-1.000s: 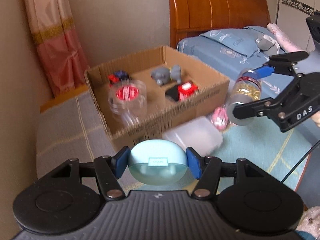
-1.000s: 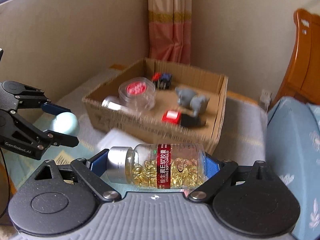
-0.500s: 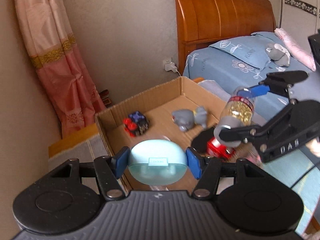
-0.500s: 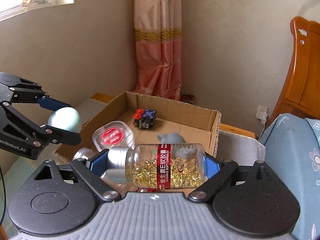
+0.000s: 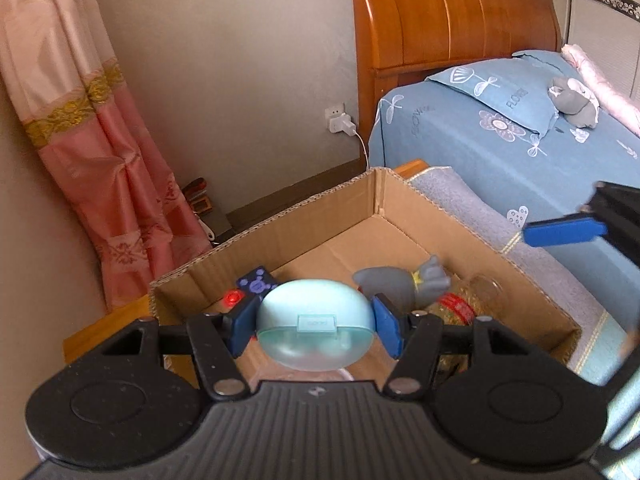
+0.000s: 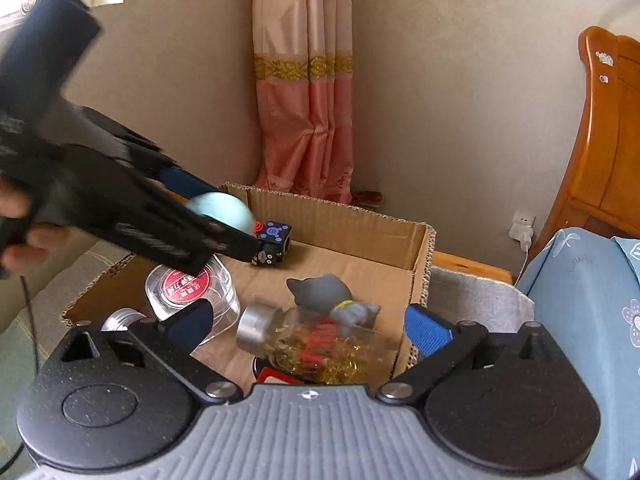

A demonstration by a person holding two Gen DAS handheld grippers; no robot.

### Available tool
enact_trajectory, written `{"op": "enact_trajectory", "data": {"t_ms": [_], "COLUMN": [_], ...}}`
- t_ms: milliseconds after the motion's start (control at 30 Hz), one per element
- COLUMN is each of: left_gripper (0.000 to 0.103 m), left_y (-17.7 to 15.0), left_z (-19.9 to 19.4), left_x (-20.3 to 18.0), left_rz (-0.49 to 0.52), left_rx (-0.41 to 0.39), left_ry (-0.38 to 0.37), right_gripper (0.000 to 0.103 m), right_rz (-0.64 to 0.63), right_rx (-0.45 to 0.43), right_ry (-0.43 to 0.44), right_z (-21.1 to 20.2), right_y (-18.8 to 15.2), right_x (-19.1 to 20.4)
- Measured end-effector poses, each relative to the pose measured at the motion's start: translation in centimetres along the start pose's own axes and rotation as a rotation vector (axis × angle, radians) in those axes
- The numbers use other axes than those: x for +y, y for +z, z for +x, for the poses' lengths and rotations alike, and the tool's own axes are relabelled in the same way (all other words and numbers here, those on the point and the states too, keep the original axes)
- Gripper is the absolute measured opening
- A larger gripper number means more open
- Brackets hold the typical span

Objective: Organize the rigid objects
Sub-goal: 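Carry the case into the box and open left tool while right tool drops the bottle there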

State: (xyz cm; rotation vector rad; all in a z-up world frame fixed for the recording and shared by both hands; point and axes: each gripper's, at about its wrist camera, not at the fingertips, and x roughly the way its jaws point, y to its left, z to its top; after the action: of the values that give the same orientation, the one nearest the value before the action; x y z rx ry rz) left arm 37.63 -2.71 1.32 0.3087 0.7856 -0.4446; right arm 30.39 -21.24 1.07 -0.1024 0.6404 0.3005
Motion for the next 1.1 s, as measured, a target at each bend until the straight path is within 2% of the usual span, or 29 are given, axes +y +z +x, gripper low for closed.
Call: {"op": "enact_trajectory", "data": {"t_ms": [133,200,233,267,533,733,1100], "left_gripper": [0.062,0.077,0.088,0.093,0.095,0.095,0.099], "left_y": [0.1,0.1,0.0,-0.1,-0.7,-1.3,-5.9], "left_z": [1.2,1.2,1.0,0.6,-2.6,-5.4,-10.7], "left_x": [-0.2,0.1,0.2,0.2,-0.9,-2.3,-4.1], "left_rz": [-0.018,-0.045,-0.059,-0.068,-0.048,-0.032,-0.061], "left_rx": [0.010,0.002,-0.006,-0.019,-0.026,-0.040,-0.040], "left_ry": [0.004,0.003,0.006,0.018,0.053,0.065,0.085], "right_gripper": [0.103,0.103,0.103,0.103,0.103,0.103,0.103], "right_rz": [0.020,0.019,0.014,0.013,0.051,0.095,0.119], "right_rx": [-0.007,-0.006,-0.007,-0.009,0.031,0.026,0.032], "right_ry": [0.018,0.011,0.005,-0.004,-0.019,-0.023,-0.055], "right_z": [-1.5,-2.1,-2.5,-2.8,-4.5,-6.6,-8.9], "right_y": [-0.5,-0.9,-1.3,-1.4,-3.9,-5.2,-8.5], "right_x": [-0.5,-0.6,-0.6,-0.7,-0.9,-0.5,1.6]}}
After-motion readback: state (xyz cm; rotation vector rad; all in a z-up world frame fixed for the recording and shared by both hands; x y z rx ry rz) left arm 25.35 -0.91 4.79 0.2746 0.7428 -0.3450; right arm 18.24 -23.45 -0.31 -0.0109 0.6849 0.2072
